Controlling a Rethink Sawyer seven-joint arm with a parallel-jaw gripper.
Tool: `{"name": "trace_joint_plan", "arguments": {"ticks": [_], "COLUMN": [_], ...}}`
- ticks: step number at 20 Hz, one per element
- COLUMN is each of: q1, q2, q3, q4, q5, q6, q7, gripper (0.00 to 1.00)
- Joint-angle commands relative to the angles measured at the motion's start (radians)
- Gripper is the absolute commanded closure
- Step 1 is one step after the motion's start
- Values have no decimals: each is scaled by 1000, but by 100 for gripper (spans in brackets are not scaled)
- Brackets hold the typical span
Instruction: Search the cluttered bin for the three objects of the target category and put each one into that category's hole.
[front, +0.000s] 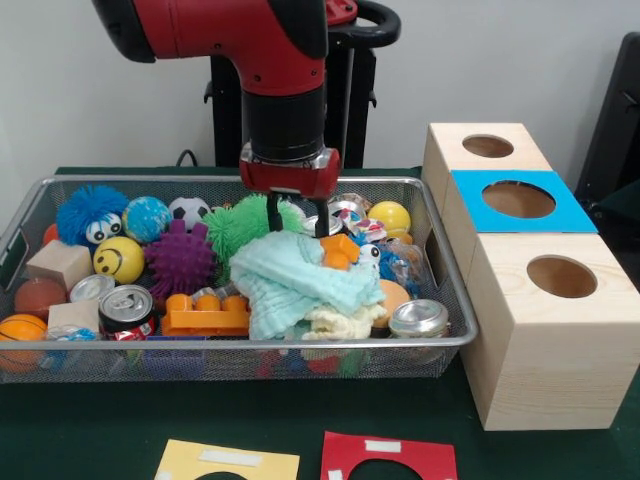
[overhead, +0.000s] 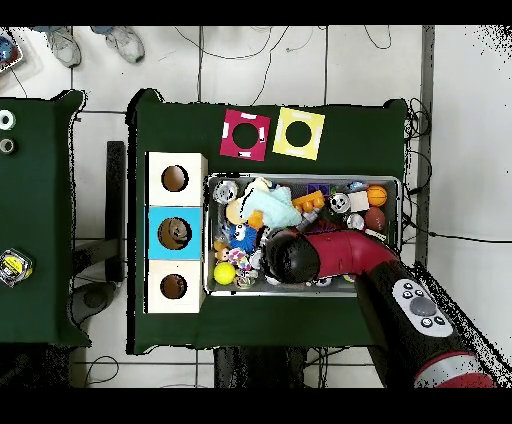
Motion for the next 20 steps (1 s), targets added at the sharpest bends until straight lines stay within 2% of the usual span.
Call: {"name": "trace_joint_plan", "arguments": {"ticks": [1,7,10,12,14,20], "q1": [82,165,188,194,180,63], "q2": [71,85,89,83,63,11], "q3": [-70,-102,-114,-123,-130,-116], "q4": [-173,-197,-191,-158,-125,-66], "q5": [-10,6,6,8,3,-30], "q6": [-55,-63,-74,-101,-118,-119], "q7": [102,121,115,120,107,-1], "gripper": [0,0,0,0,0,0]}}
